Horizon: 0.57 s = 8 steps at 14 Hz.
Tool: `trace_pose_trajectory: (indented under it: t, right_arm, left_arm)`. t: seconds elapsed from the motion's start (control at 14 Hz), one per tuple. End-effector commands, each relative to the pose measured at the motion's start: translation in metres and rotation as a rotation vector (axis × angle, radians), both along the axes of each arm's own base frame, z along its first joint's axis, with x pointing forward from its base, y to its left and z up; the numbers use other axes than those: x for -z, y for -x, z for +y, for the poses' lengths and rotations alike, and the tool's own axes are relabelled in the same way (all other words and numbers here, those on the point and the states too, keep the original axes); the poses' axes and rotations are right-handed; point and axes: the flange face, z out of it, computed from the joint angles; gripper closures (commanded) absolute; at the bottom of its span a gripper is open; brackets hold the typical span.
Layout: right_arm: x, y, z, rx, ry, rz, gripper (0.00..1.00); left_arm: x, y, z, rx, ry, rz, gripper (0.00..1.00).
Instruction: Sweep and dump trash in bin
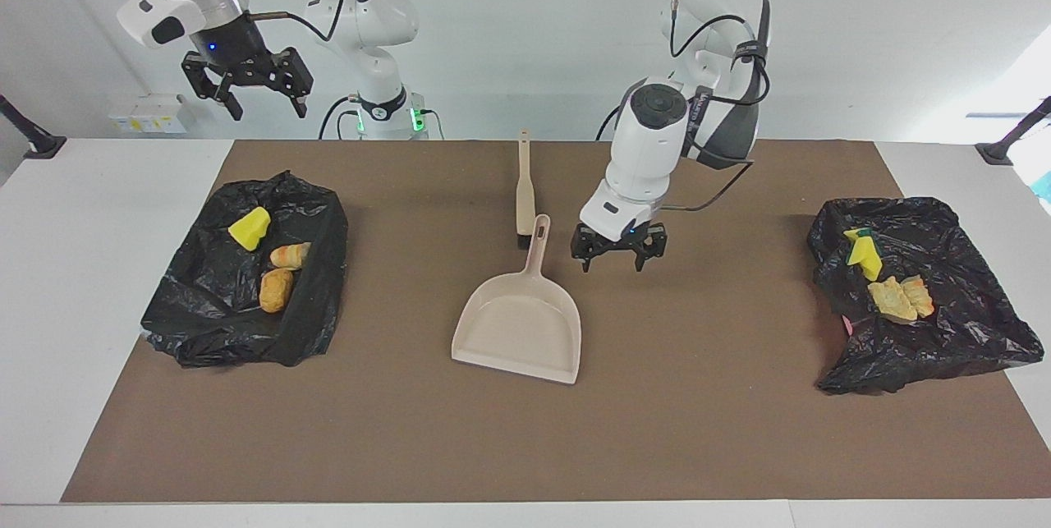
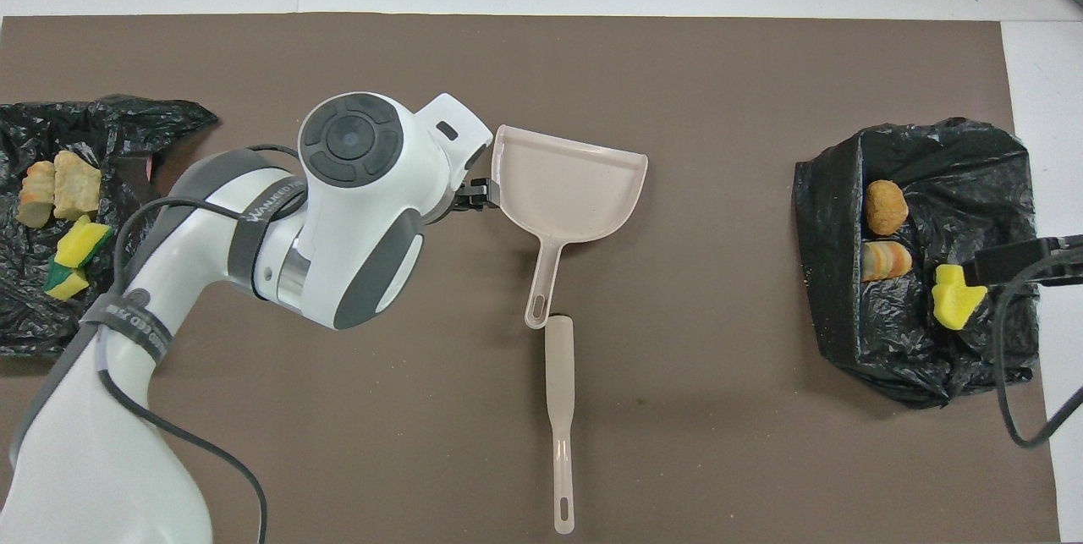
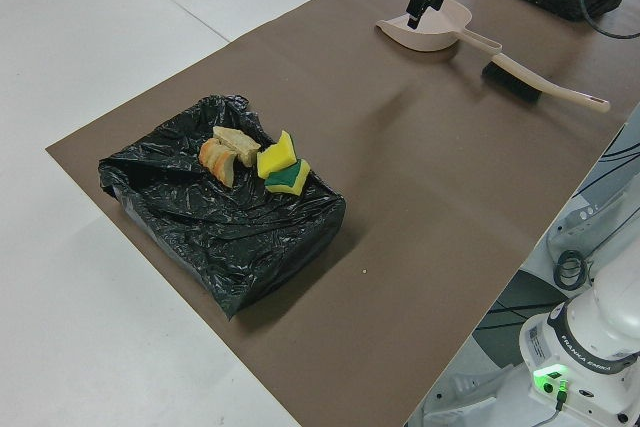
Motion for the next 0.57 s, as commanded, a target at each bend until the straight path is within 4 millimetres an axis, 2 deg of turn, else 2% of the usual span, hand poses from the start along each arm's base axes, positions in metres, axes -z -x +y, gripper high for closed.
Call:
trace_pose_trajectory:
  t: [0.0,0.28,0.5]
  right_arm:
    - [0.001,0.003,0.0,-0.02,0.003,-0.009,0.0]
    - [-0.001,0.003,0.0,-0.023,0.001,-0.022,0.0]
    - [0.001,0.003,0.0,-0.022,0.0,-0.016,0.0]
  left_arm:
    - [-0.027,-0.009,0.042,0.046,-0.015,-0.013,0.0]
    - [-0.054,-0.027,0.122,0.152,-0.039,-0.017,0.0]
    - [-0.075,-0.03,0.178,0.196,-0.053,-0.013,0.0]
